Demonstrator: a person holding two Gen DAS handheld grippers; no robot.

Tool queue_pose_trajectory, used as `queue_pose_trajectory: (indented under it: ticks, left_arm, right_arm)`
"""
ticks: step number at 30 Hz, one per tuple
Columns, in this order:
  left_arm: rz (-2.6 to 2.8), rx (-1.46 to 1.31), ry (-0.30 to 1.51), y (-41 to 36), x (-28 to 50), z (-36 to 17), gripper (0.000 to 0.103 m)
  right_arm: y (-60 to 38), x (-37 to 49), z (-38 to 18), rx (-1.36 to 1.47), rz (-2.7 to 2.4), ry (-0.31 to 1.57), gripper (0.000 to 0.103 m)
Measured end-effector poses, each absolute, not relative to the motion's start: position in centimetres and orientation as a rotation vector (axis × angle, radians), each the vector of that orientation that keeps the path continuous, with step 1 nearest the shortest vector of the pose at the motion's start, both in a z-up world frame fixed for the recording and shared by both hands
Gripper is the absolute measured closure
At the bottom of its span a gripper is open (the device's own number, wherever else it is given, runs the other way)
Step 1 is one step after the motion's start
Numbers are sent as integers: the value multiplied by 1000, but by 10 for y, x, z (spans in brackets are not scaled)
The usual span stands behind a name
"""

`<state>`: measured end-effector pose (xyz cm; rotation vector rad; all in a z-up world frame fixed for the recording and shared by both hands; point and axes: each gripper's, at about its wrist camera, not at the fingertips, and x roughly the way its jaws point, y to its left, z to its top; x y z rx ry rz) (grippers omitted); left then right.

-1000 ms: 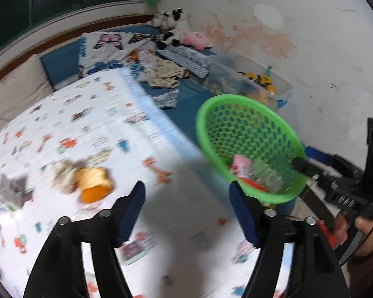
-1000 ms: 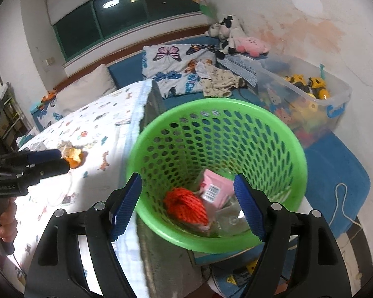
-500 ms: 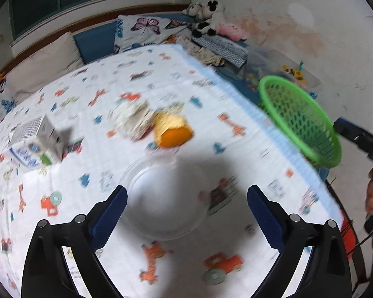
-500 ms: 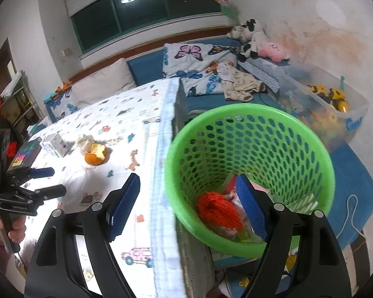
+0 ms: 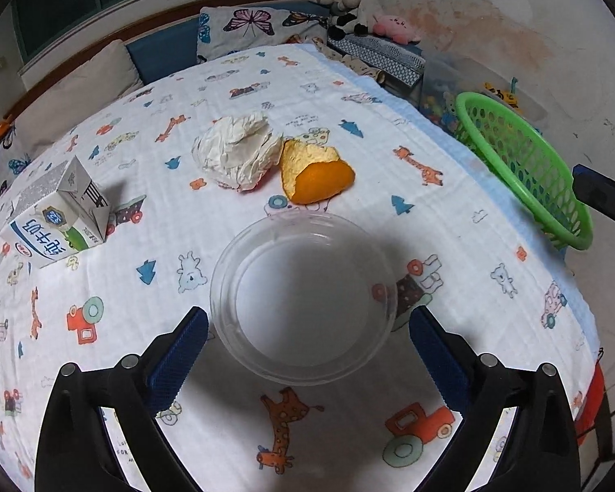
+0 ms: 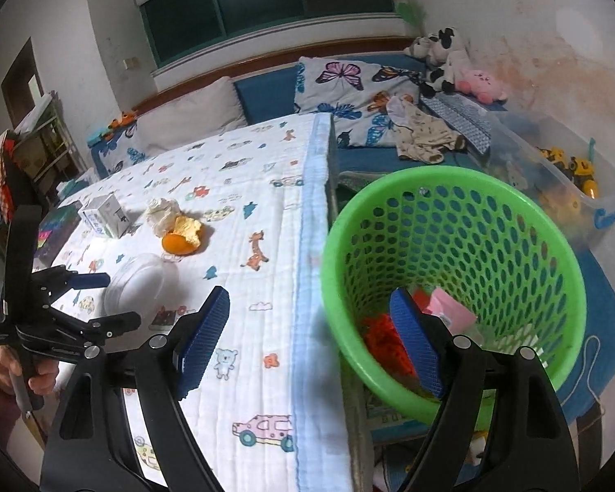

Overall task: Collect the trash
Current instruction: 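Grasp the clear plastic lid with the left tool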

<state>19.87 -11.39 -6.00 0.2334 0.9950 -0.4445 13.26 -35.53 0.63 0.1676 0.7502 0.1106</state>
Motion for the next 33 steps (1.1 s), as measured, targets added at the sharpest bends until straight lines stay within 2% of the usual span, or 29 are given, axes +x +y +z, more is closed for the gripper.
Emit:
queue_pose_trajectory:
  ticks: [8,11,16,30,33]
  left_arm:
    - [-453,203,1014,-113,203,-69,8]
    - [-462,189,1006,-111,204,-69,15]
    - [-462,179,988,-106,203,-66,16]
    - [-371,76,911,-43,199,-26,16]
    - [-354,60,897,-31,198,-18,16]
  right_arm:
    - [-336,145,5,143,152,762,22]
    - [-329,149,4,131,166,768,22]
    - [-319,158,1,122,197,784,22]
    - [-262,193,-9,62,344,831,23]
    - [-251,203,-13,60,363,840,26]
